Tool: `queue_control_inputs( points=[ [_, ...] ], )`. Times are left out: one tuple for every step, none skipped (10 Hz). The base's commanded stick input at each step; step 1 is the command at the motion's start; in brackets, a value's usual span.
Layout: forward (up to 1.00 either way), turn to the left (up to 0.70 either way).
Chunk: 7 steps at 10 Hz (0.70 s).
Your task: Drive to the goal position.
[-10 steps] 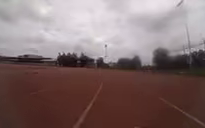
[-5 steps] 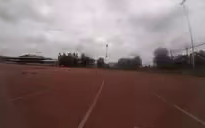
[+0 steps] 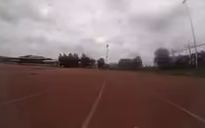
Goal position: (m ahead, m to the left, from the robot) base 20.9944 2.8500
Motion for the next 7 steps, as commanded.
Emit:
queue_control_inputs(
  points=[
    [0.7, 0.0],
    [0.7, 0.0],
    [0.7, 0.0],
    [0.7, 0.0],
    [0.7, 0.0],
    [0.7, 0.0],
    [0.7, 0.0]
  ],
)
